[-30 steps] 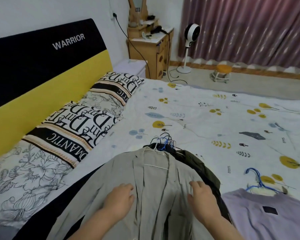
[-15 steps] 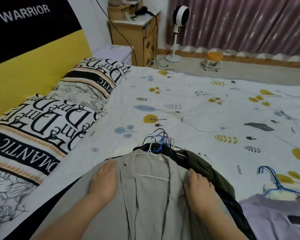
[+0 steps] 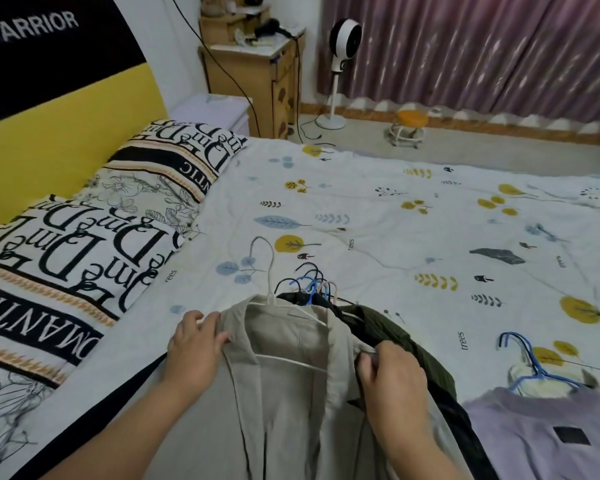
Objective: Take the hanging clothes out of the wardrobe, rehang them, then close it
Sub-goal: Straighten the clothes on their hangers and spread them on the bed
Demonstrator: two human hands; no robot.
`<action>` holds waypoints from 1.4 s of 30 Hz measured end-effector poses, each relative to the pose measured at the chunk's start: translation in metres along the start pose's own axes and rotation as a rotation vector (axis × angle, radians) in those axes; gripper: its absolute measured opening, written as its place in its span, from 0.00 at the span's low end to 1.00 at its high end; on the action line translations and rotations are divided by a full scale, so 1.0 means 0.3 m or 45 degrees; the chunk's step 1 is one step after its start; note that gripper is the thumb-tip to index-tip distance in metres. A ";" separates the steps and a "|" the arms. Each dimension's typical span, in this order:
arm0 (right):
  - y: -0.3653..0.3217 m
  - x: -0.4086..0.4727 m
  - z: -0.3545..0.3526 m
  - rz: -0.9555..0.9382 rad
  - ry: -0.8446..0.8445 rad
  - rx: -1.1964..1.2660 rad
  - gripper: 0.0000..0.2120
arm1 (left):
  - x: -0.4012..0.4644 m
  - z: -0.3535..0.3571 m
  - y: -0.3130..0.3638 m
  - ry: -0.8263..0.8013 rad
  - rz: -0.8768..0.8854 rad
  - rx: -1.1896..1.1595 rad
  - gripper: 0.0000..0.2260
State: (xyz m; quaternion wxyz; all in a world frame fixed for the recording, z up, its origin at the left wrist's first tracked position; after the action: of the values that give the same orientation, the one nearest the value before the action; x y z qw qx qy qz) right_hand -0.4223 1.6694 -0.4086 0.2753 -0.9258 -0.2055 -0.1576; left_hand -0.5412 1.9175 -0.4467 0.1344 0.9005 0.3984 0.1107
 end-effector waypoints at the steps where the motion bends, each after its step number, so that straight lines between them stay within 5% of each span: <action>1: -0.012 -0.002 -0.035 -0.043 0.067 0.031 0.11 | -0.007 -0.039 0.000 0.072 -0.010 -0.059 0.15; 5: -0.038 -0.007 -0.169 -0.093 0.181 0.113 0.09 | -0.041 -0.213 0.014 0.083 0.085 -0.115 0.07; 9: -0.063 -0.001 -0.312 -0.090 0.150 0.162 0.08 | -0.095 -0.400 0.043 0.073 0.103 -0.238 0.15; 22: -0.175 -0.075 -0.849 -0.193 -0.157 0.380 0.14 | -0.566 -0.984 0.228 0.569 0.073 -0.276 0.14; 26: -0.170 -0.149 -1.042 -0.229 -0.088 0.338 0.20 | -0.739 -1.119 0.289 0.631 0.064 -0.265 0.09; 35: -0.138 -0.286 -1.410 -0.205 0.080 0.409 0.20 | -1.058 -1.397 0.454 0.631 0.154 -0.202 0.19; 42: -0.141 -0.412 -1.622 -0.161 0.215 0.444 0.20 | -1.196 -1.548 0.514 0.600 0.330 -0.127 0.17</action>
State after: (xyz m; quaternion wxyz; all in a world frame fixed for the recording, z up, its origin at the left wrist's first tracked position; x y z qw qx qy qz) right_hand -0.6361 1.3858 -0.0512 0.4372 -0.8329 -0.2637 -0.2137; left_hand -0.8137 1.6211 0.0073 0.0670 0.8856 0.2940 0.3532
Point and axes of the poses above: each hand's wrist, its own x-axis towards the middle knuckle, its own z-axis out of the palm, y = z × x, the point moved 2 cm from there along x, towards the middle knuckle, and after that the axes turned 9 degrees about y, right-handed, at the moved point
